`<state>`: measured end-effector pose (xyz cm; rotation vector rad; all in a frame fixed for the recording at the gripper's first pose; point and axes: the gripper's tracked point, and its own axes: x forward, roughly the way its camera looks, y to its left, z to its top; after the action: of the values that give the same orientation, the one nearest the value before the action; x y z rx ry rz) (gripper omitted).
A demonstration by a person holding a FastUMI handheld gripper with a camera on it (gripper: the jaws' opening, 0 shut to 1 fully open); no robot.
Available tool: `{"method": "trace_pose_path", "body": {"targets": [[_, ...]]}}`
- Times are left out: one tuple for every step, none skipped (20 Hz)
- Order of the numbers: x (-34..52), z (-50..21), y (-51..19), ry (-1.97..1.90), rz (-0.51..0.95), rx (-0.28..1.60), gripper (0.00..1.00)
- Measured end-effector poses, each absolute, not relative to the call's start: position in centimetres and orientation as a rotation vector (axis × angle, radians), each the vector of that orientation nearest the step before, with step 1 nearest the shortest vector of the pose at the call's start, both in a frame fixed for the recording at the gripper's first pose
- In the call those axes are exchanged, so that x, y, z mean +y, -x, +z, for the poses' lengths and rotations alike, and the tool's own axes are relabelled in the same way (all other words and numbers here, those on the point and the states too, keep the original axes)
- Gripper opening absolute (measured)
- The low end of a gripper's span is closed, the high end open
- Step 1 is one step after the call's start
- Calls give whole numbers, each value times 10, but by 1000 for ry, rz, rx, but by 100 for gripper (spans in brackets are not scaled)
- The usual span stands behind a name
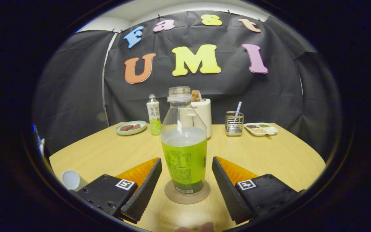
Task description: Take the bottle from table, then pour the juice into the cup, finally place the bottle on the coaster
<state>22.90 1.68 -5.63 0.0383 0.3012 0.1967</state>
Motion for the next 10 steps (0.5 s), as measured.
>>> {"method": "trace_pose_path", "body": {"targets": [[17, -53, -224, -39, 192, 293, 100], [16, -48, -219, -41, 184, 285, 100], [14, -43, -211, -43, 175, 273, 100], [12, -37, -204, -47, 160, 263, 100], [10, -33, -195, -52, 147, 253, 100], [9, -28, -186, -55, 142, 246, 100], [9, -24, -175, -56, 137, 239, 100], [7, -20, -164, -54, 124, 234, 100], [4, -19, -152, -49, 112, 230, 100], [2, -16, -140, -46, 103, 227, 100]]}}
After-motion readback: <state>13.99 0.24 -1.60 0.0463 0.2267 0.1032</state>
